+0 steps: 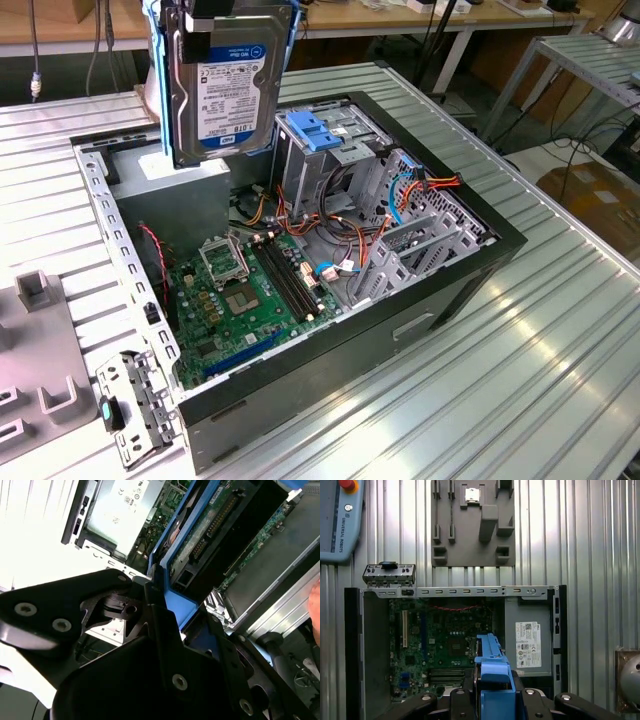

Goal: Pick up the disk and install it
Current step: 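Insert the disk into the insertion slot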

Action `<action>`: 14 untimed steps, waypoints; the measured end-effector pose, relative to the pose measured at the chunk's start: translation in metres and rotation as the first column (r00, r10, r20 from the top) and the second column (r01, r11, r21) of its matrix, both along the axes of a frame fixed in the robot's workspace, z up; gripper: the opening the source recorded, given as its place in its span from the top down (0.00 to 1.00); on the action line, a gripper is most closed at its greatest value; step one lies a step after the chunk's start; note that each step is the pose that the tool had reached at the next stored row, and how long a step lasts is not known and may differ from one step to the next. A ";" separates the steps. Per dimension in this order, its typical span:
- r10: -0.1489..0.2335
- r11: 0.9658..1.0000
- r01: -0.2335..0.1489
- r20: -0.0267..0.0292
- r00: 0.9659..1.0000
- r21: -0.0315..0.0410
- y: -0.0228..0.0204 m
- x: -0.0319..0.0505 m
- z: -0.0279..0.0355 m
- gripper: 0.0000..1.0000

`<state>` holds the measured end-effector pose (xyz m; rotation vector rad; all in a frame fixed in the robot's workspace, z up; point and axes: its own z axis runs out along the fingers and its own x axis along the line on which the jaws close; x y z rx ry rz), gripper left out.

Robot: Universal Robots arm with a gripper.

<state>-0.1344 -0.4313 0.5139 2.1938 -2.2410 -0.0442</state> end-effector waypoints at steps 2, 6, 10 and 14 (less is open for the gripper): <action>0.000 1.000 0.000 0.000 1.000 0.000 -0.0005 0.0000 0.0000 0.63; 0.000 1.000 0.000 0.000 1.000 0.000 -0.0032 0.0000 0.0000 0.63; 0.000 1.000 0.000 0.000 1.000 0.000 -0.0114 0.0000 -0.0001 0.63; 0.000 1.000 0.000 0.000 1.000 0.000 -0.0205 0.0010 -0.0002 0.63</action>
